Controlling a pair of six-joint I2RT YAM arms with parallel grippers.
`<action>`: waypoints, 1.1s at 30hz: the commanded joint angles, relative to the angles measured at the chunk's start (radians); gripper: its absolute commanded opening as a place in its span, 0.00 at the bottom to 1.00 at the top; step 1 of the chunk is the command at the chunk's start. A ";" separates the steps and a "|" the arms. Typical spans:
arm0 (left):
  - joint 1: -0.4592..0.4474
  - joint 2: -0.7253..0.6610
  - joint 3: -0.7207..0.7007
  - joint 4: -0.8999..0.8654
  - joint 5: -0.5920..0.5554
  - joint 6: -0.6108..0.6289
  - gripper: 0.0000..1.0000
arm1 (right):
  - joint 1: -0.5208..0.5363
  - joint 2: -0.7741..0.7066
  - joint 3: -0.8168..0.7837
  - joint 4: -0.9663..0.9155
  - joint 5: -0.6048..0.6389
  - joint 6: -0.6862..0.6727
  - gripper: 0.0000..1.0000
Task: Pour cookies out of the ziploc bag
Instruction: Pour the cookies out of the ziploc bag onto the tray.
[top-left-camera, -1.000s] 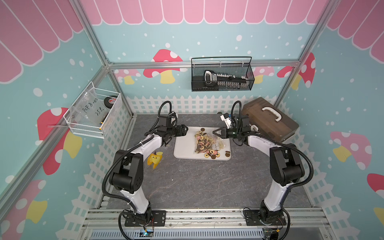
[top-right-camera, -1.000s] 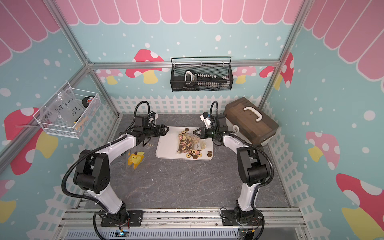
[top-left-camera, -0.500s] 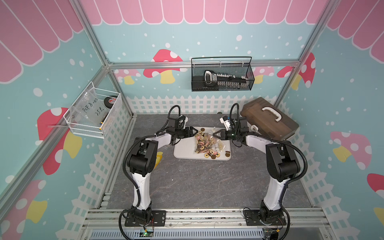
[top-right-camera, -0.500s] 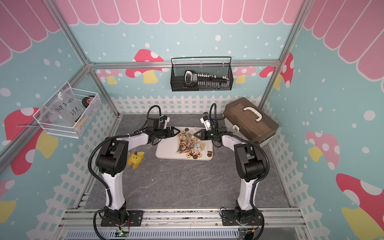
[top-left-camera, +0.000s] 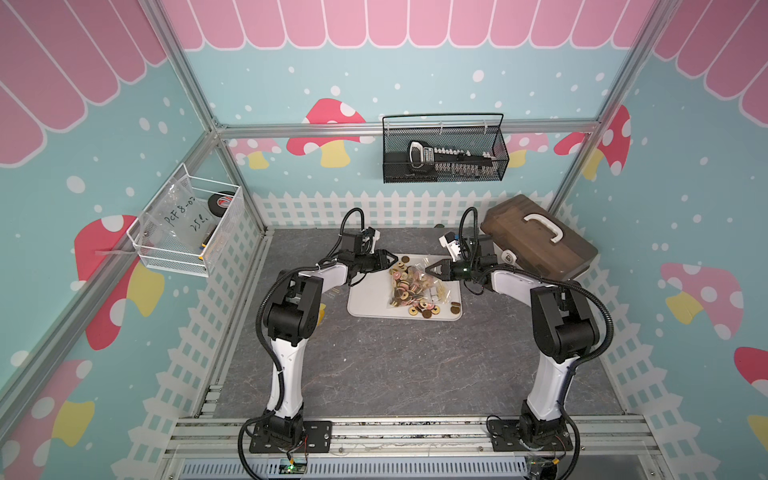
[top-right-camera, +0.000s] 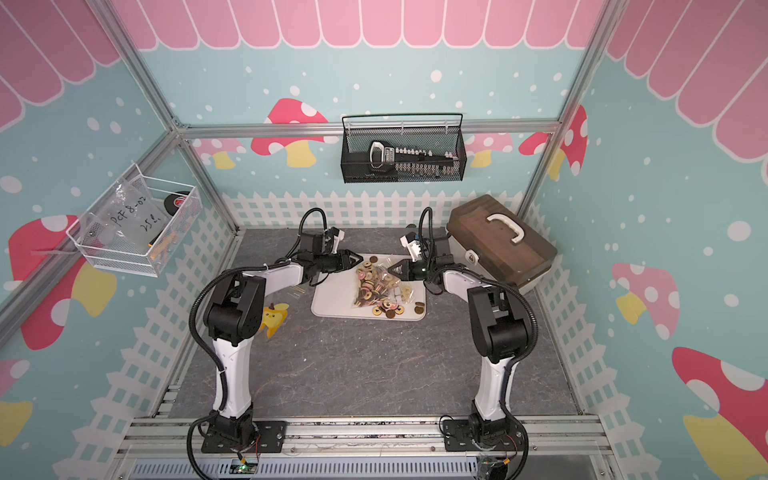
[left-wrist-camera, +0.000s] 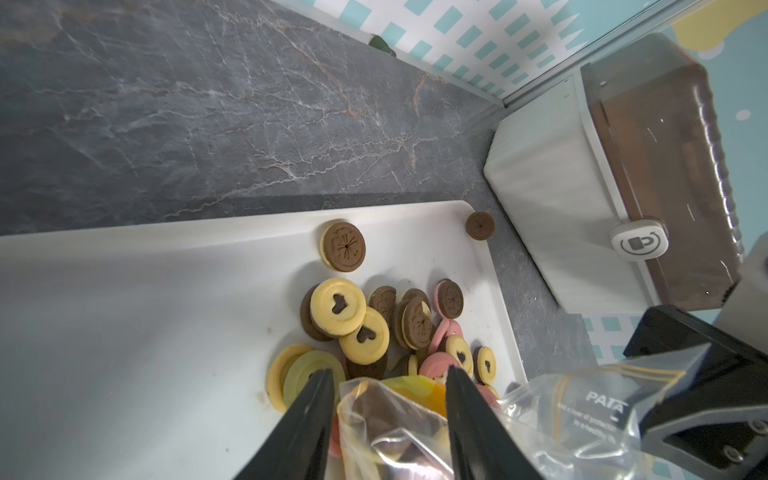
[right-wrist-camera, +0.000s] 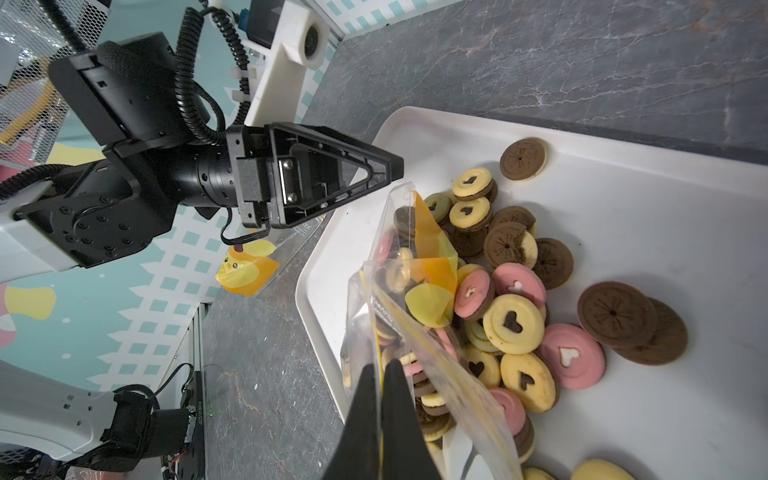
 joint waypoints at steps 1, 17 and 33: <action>-0.022 0.019 0.035 -0.047 0.004 0.019 0.48 | -0.004 -0.014 -0.003 0.018 -0.009 -0.017 0.00; -0.032 -0.068 -0.043 -0.061 -0.089 0.068 0.00 | -0.005 -0.016 -0.014 0.032 -0.011 -0.007 0.00; -0.027 -0.446 -0.288 0.054 -0.239 0.081 0.00 | 0.023 -0.051 -0.071 0.262 -0.016 0.148 0.00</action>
